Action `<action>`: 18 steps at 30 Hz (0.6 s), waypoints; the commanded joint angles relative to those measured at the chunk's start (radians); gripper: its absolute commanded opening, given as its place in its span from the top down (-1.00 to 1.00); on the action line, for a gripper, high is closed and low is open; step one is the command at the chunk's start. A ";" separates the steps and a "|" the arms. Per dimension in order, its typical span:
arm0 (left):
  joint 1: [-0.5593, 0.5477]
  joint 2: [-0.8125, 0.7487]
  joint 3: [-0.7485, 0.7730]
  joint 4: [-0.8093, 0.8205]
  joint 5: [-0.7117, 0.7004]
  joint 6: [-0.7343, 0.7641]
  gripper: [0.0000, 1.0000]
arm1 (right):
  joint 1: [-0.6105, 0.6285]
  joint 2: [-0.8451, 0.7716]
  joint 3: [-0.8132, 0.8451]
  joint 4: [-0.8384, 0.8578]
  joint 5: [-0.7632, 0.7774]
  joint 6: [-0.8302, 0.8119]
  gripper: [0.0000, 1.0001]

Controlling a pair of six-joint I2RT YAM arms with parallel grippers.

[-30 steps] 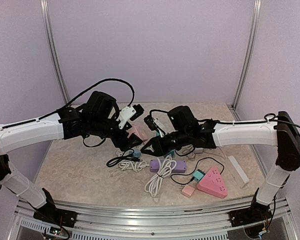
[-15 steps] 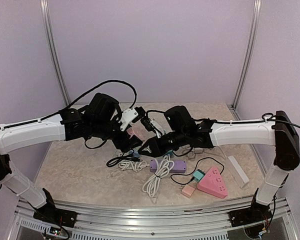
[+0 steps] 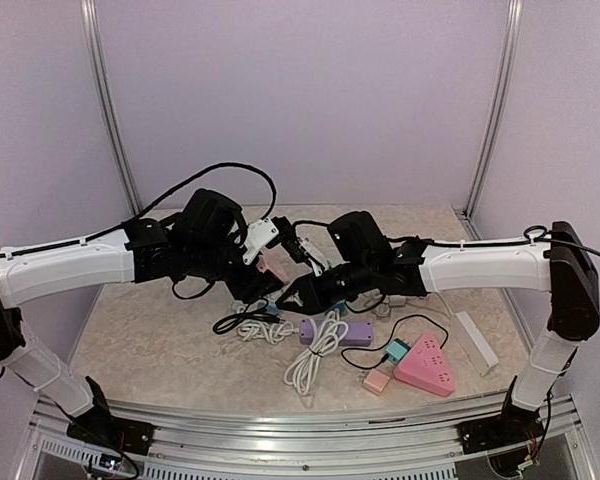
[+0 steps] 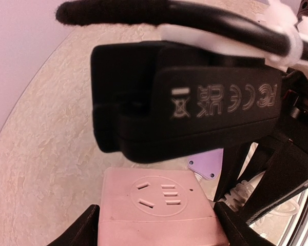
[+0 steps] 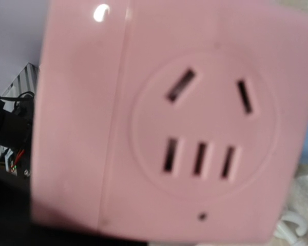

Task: Pull the plug off the socket
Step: Remove the plug from the socket.

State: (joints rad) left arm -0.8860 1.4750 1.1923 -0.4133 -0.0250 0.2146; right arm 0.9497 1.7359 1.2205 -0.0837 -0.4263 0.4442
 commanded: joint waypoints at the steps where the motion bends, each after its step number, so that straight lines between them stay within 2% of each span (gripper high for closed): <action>1: 0.003 -0.026 -0.017 0.007 0.049 -0.008 -0.09 | 0.011 -0.012 0.015 0.038 -0.010 -0.007 1.00; 8: 0.006 -0.046 -0.028 0.018 0.059 0.009 0.28 | 0.006 -0.028 0.008 0.025 -0.001 -0.002 1.00; 12: 0.002 -0.071 -0.048 0.026 0.101 0.045 0.50 | -0.021 -0.048 -0.009 0.042 -0.053 0.007 1.00; 18: -0.006 -0.111 -0.072 0.026 0.219 0.091 0.67 | -0.069 -0.051 -0.005 0.013 -0.124 -0.015 1.00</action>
State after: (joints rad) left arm -0.8822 1.4239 1.1439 -0.3790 0.0460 0.2581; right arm 0.9310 1.7279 1.2160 -0.0822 -0.5106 0.4541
